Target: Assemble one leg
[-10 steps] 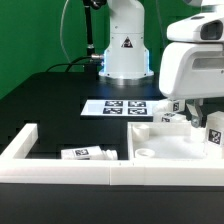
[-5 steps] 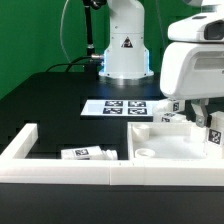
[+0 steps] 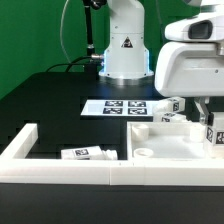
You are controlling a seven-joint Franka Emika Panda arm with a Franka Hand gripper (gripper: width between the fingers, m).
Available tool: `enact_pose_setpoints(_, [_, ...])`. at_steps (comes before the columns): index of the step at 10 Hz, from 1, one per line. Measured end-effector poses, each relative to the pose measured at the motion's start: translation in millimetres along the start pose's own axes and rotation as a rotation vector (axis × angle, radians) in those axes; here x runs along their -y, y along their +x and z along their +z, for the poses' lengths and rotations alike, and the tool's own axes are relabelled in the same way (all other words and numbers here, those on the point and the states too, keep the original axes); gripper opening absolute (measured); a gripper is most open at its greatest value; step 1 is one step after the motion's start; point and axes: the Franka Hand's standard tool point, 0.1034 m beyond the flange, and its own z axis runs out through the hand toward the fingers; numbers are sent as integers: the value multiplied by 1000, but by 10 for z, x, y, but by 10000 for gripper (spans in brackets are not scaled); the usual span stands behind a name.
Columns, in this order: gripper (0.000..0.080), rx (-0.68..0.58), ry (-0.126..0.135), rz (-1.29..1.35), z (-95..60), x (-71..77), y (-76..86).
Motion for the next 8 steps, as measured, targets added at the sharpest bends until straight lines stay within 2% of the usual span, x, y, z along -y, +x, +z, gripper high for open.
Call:
enact_pose_setpoints(4, [288, 7, 36, 530, -3, -1, -2])
enact_pose_setpoints(8, [288, 31, 28, 918, 0, 16, -13])
